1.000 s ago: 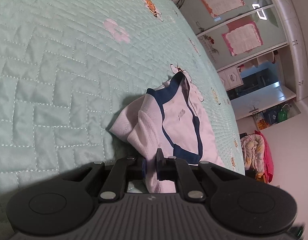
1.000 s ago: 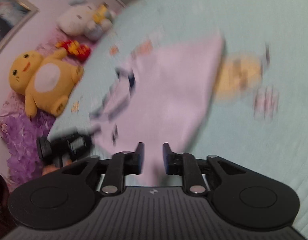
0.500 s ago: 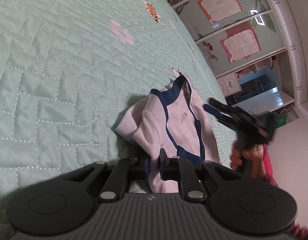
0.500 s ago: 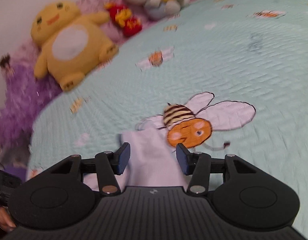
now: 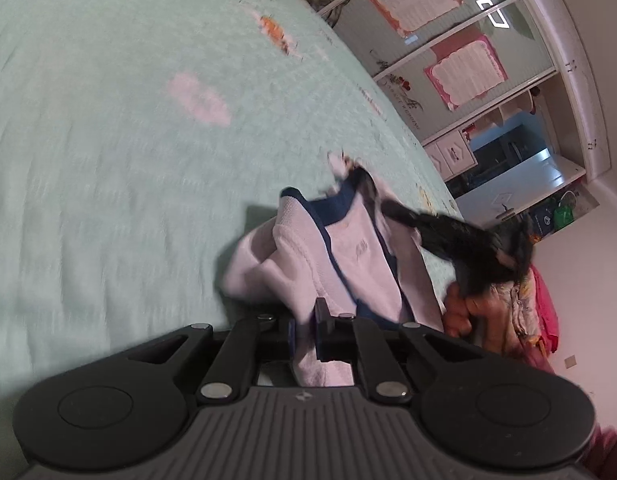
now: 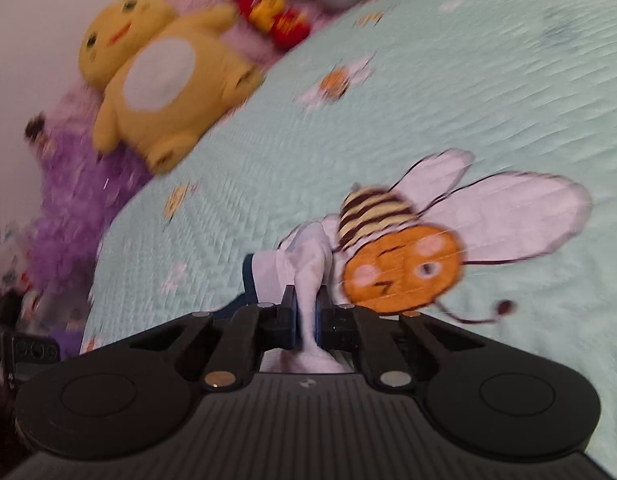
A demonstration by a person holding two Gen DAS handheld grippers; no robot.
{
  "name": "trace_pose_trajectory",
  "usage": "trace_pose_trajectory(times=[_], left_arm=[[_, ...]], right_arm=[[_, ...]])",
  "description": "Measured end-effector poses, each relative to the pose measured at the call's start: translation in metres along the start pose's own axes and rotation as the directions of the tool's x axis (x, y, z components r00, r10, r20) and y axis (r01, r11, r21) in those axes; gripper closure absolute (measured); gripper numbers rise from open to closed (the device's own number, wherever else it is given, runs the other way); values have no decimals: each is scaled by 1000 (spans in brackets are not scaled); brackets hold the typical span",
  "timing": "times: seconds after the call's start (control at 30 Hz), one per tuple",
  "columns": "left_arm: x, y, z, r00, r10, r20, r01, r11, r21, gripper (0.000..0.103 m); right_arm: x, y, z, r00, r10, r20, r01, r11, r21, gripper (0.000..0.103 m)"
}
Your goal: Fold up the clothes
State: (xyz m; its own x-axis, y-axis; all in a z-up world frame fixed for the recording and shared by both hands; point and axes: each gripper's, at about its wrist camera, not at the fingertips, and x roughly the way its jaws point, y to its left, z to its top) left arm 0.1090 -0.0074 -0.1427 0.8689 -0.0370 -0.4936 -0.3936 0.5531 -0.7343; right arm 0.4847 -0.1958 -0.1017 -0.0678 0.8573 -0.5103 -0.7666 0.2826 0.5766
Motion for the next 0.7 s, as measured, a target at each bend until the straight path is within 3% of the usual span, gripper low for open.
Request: trace_pose_trajectory(times=[0.07, 0.17, 0.23, 0.3, 0.33, 0.37, 0.4, 0.47, 0.53, 0.57, 0.6, 0.7], left_arm=[[8, -8, 30, 999, -36, 31, 35, 999, 41, 95], [33, -42, 84, 992, -95, 79, 73, 968, 239, 96], [64, -64, 117, 988, -143, 54, 112, 916, 386, 96], [103, -74, 140, 992, -113, 46, 74, 857, 509, 93], [123, -75, 149, 997, -74, 36, 42, 836, 547, 86], [140, -70, 157, 999, -1, 35, -19, 842, 539, 85], [149, -63, 162, 998, 47, 43, -62, 866, 496, 88], [152, -47, 169, 995, 78, 64, -97, 912, 398, 82], [139, -41, 166, 988, 88, 127, -129, 923, 363, 59], [134, -41, 163, 985, 67, 156, -121, 924, 364, 54], [128, -41, 160, 982, 47, 185, -113, 924, 365, 49], [135, -50, 155, 979, 9, 202, -85, 924, 374, 48]], right_arm=[[-16, -1, 3, 995, -45, 85, 43, 999, 29, 96], [-40, -2, 7, 971, -116, 209, 102, 992, 79, 96], [-56, -3, 9, 943, -165, 288, 137, 984, 117, 96], [-58, -15, 16, 915, -250, 317, 210, 965, 155, 95], [-54, -25, 19, 907, -287, 307, 243, 954, 175, 88], [-47, -39, 21, 906, -323, 274, 274, 940, 203, 84], [-42, -48, 21, 896, -364, 253, 311, 923, 226, 71], [-39, -59, 18, 862, -445, 245, 385, 887, 256, 68], [-44, -56, 15, 850, -440, 291, 375, 892, 253, 68], [-48, -53, 13, 847, -424, 321, 358, 901, 245, 68], [-49, -49, 13, 852, -406, 331, 343, 910, 231, 68], [-36, -41, 24, 884, -360, 299, 322, 932, 168, 68]])
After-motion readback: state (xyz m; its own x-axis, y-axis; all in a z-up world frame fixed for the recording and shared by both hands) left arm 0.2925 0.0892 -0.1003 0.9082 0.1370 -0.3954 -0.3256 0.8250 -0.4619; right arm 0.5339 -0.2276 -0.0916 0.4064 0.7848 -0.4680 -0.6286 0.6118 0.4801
